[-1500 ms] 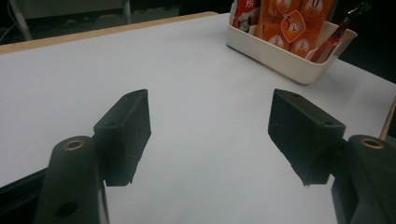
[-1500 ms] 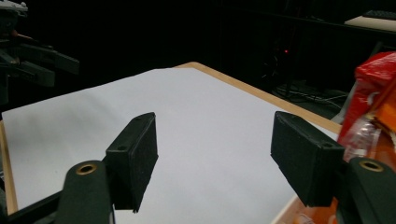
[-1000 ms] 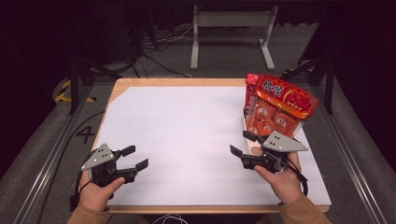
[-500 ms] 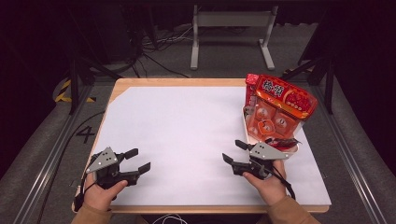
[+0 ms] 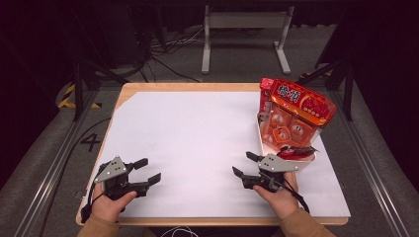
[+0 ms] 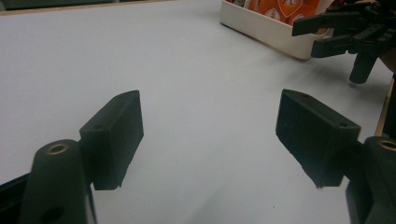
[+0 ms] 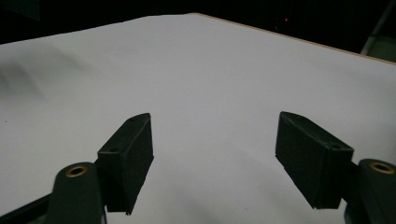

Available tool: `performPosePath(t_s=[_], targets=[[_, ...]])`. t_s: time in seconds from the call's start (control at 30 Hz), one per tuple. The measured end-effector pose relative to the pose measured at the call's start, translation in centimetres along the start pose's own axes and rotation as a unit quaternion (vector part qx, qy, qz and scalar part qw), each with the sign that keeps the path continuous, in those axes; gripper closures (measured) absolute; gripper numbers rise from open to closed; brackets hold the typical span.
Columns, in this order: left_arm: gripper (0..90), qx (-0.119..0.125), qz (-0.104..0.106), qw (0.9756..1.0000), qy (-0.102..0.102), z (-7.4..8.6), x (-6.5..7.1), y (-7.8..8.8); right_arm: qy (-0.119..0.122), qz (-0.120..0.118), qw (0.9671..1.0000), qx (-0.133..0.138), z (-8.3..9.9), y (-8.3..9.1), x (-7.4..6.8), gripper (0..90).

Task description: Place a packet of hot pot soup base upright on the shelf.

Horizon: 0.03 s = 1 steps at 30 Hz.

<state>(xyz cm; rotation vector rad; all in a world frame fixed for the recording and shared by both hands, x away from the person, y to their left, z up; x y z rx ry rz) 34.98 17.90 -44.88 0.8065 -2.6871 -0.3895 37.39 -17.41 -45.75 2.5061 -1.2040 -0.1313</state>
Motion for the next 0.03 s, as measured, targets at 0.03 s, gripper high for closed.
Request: performPosePath(t_s=[0.03], targets=[[22.8,0.001,0.0,1.0,0.0,-0.01,-0.02,0.0,-0.001,0.0,1.0,0.001,0.0,-0.01,0.02,28.1]])
Point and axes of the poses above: each handheld gripper's, and its own axes: y roughly backward along the jaws, z roughly out of its underside, x roughly to its right, the point moved 6 cm from there along -y, roughly forward along the jaws, and after that the axes turned 5 degrees about z, right-handed, at the moved point
